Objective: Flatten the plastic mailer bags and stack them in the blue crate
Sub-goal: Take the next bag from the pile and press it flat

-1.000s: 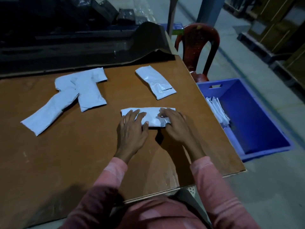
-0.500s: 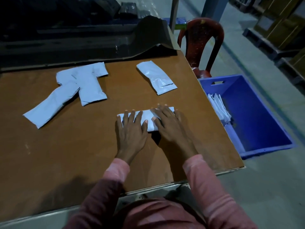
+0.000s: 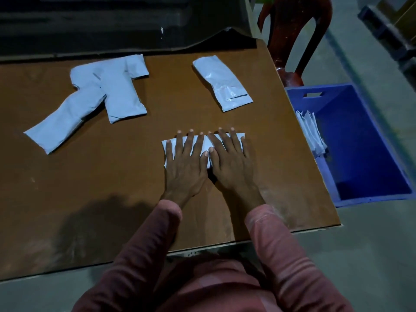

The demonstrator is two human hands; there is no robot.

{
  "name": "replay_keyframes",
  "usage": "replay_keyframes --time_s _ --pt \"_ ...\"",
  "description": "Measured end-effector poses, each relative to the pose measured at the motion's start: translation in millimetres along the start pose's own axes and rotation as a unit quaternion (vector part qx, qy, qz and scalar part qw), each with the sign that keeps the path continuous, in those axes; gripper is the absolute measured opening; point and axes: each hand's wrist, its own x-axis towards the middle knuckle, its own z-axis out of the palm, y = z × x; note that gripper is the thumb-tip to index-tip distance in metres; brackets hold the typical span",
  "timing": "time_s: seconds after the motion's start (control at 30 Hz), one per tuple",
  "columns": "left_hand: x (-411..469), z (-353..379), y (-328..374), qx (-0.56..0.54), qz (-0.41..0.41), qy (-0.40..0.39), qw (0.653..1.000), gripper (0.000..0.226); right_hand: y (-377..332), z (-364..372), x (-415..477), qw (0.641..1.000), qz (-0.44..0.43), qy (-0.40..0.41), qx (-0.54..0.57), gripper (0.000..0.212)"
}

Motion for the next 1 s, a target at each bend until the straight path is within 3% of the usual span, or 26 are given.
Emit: replay_keyframes --time_s 1.0 --pt "0 19 -2 0.006 -0.021 -0.054 0.998 0.061 0 12 2 0.999 0.022 -0.047 -0.006 0.053"
